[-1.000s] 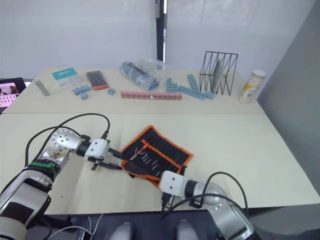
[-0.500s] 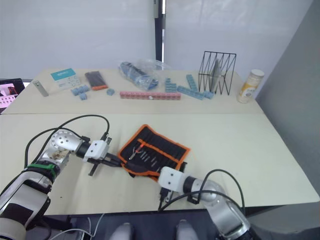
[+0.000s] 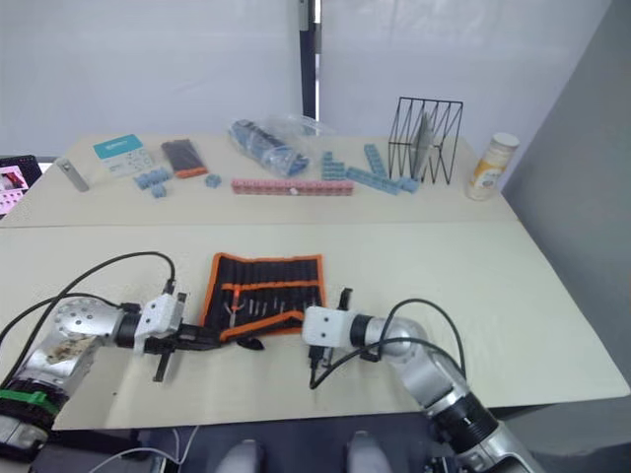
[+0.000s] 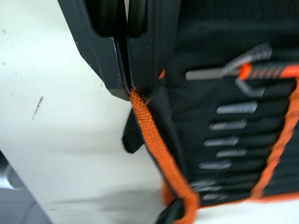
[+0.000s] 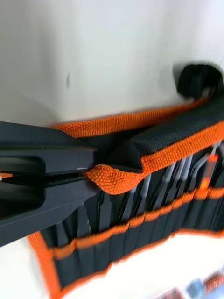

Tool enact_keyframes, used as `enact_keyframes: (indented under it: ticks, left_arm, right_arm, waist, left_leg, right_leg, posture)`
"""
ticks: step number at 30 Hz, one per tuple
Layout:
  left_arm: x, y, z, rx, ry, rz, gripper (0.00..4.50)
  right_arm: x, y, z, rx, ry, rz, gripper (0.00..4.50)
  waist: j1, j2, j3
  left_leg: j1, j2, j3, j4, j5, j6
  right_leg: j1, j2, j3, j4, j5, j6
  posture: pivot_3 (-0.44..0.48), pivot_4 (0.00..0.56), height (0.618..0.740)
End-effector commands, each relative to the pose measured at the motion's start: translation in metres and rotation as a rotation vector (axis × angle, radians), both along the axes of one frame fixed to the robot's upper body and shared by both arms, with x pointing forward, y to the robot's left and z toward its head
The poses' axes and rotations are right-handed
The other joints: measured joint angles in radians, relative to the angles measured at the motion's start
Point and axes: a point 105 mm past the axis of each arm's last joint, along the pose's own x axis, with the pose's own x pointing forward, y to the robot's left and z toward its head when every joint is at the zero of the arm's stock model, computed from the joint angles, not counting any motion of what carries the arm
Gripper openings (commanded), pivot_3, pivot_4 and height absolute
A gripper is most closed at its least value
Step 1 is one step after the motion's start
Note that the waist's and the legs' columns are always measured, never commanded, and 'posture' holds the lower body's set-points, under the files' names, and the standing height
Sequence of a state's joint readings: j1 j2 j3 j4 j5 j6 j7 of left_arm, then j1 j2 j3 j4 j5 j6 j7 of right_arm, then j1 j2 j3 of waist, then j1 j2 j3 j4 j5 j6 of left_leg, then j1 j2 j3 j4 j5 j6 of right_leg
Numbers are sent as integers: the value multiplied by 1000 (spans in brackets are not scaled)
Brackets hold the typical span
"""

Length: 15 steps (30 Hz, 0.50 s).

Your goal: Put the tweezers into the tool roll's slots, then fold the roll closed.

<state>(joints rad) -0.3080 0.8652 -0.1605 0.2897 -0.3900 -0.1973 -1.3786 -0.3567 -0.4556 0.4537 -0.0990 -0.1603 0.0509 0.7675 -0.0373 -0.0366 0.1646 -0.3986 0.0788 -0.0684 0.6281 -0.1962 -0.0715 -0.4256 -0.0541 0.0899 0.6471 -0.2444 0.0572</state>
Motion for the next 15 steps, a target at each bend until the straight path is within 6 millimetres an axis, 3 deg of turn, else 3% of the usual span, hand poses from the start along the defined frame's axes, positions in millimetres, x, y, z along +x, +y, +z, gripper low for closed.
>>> enact_keyframes:
  ticks: [1, 9, 15]
  left_arm:
    - [12, 16, 8, -6, -25, 120, 44]
    - [21, 27, -2, -15, 46, 182, 44]
    - [38, 16, -1, -52, 3, 214, 44]
  right_arm:
    - [-5, 2, 13, 61, 92, 16, 0]
    - [1, 4, 7, 107, 251, -69, 0]
    - [15, 11, 22, 228, 287, -138, 0]
  waist:
    - [0, 0, 0]
    - [-6, 1, 0]
    - [-5, 1, 0]
  left_leg:
    - [0, 0, 0, 0, 0, 0]
    - [1, 0, 0, 0, 0, 0]
    - [1, 0, 0, 0, 0, 0]
  right_leg:
    - [0, 0, 0, 0, -1, -1]
    - [0, 1, 0, 1, -2, -3]
    - [0, 1, 0, 1, 0, 0]
  posture:
    - [0, 150, 717]
    - [0, 150, 717]
    - [0, 150, 717]
